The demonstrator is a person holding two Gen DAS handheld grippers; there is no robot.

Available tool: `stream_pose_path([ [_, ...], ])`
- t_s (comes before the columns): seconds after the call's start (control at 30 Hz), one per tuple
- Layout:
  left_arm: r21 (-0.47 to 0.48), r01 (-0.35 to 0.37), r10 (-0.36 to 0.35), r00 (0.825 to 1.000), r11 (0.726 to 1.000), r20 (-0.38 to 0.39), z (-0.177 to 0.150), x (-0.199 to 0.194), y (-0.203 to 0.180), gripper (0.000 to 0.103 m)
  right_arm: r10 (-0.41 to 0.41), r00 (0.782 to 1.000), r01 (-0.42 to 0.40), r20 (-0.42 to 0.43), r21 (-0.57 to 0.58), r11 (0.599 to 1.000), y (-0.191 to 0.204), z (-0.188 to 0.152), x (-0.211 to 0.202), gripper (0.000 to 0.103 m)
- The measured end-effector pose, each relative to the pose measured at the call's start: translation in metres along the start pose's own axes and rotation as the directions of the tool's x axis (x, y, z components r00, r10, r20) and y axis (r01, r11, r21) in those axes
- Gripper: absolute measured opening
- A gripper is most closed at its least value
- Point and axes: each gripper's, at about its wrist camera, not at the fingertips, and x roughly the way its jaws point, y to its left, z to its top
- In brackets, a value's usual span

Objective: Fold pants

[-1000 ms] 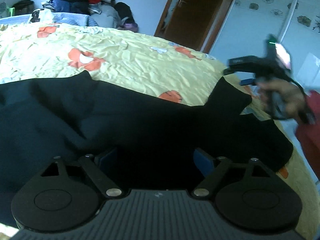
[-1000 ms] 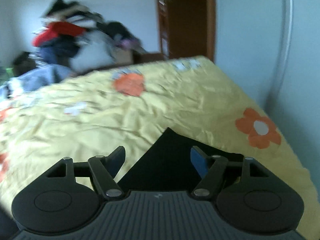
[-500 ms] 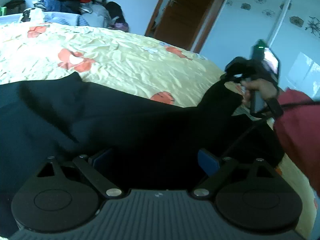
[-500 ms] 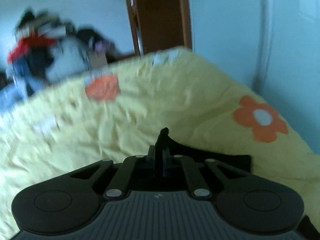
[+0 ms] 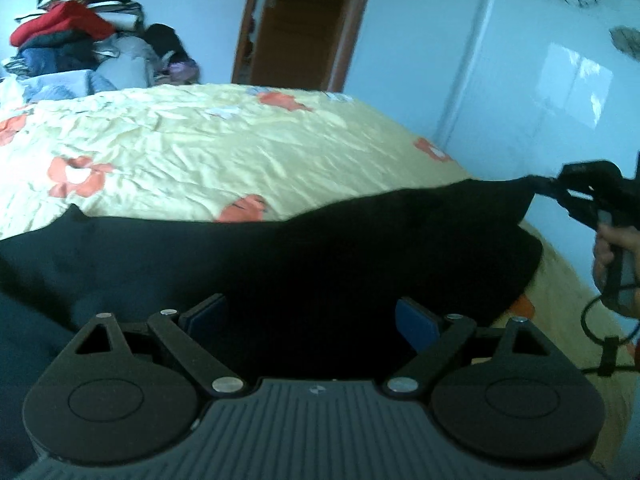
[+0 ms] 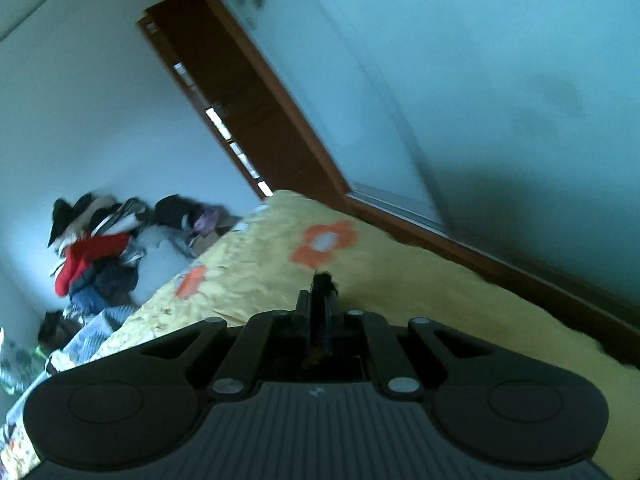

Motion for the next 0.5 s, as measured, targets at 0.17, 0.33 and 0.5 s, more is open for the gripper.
stream_pose_path([
  [0.17, 0.057, -0.028, 0.030, 0.999, 0.998, -0.040, -0.009, 0.008, -0.010, 0.089, -0.031, 0.999, 0.034, -0.035, 0.088, 0.996, -0.046, -0.021, -0.021, 0.006],
  [0.33, 0.052, -0.049, 0.051, 0.998, 0.997, -0.035, -0.011, 0.007, -0.007, 0.090, 0.012, 0.995, 0.000, -0.095, 0.123, 0.992, -0.059, -0.029, -0.019, 0.007],
  [0.5, 0.050, -0.057, 0.058, 0.998, 0.997, -0.024, -0.010, 0.007, -0.009, 0.091, 0.054, 0.981, -0.015, -0.186, 0.208, 0.978, -0.049, -0.033, 0.002, 0.037],
])
